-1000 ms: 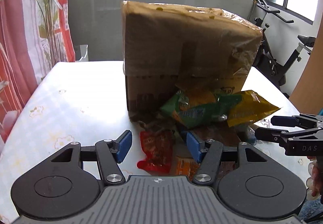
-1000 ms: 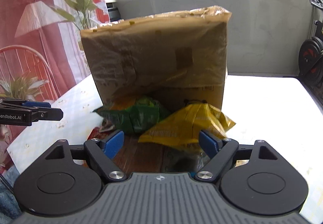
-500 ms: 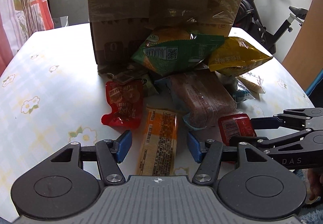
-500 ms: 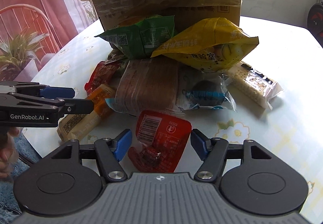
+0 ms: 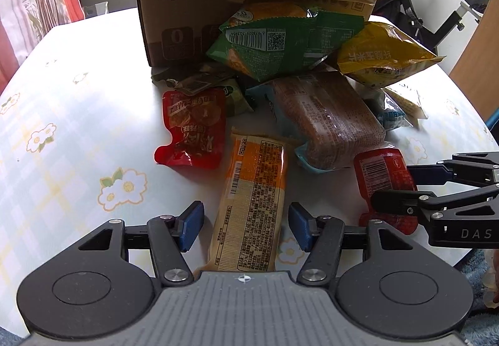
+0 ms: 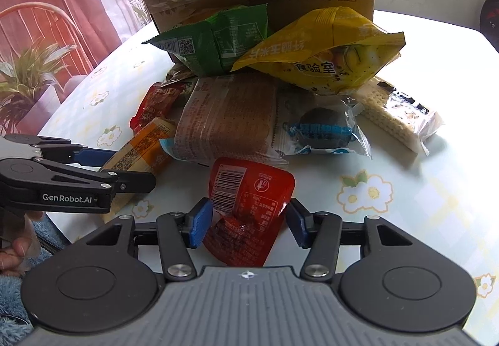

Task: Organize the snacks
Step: 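Grasp the red pouch with the right gripper while the left grasps the wrapped bar, then carry both snacks over the box and open both grippers to drop them, then grasp the yellow chip bag with the right gripper while the left grasps a red chip packet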

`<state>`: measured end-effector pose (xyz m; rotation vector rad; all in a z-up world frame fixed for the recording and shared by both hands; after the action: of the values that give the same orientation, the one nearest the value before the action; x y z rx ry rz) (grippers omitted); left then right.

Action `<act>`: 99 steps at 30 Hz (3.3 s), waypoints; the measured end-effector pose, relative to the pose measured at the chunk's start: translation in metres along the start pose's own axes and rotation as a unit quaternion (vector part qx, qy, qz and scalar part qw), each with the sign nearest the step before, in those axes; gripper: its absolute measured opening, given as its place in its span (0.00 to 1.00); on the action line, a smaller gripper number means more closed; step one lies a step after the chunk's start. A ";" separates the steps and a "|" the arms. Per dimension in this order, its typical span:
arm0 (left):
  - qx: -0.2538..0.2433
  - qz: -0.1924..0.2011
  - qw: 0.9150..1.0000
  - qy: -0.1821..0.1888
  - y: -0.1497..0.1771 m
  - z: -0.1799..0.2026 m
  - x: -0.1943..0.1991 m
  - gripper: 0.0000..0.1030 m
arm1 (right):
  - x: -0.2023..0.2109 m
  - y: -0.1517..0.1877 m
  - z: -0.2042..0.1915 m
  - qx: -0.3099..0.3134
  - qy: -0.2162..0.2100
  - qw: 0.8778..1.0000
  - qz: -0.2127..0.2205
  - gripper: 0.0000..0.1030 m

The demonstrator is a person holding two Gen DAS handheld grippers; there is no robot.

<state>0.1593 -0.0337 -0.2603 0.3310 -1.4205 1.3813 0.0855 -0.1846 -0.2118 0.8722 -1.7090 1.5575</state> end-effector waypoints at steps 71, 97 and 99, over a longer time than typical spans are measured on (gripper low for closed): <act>-0.061 0.242 0.968 0.006 -0.282 0.011 0.055 0.67 | 0.033 -0.250 0.055 -0.013 0.021 0.968 0.250 0.61; 0.051 0.256 0.965 -0.018 -0.133 -0.050 0.111 0.67 | 0.014 -0.128 0.050 -0.043 0.100 0.973 0.203 0.91; 0.050 0.253 0.966 -0.025 -0.127 -0.050 0.106 0.67 | 0.004 -0.127 0.053 -0.055 0.099 0.976 0.185 0.91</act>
<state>0.2426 0.0207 -0.1190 0.0654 -1.5441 1.8722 0.1864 -0.2466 -0.1421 0.3389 -1.8631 1.7007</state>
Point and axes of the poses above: each gripper's, at about its wrist camera, not at the fingertips, and x roughly against the way its jaws point, z to its right, y to its underside, the point moved 1 cm from there along -x, roughly the way its jaws point, and after that the axes turned 12 degrees about y, right-handed, at the moved point
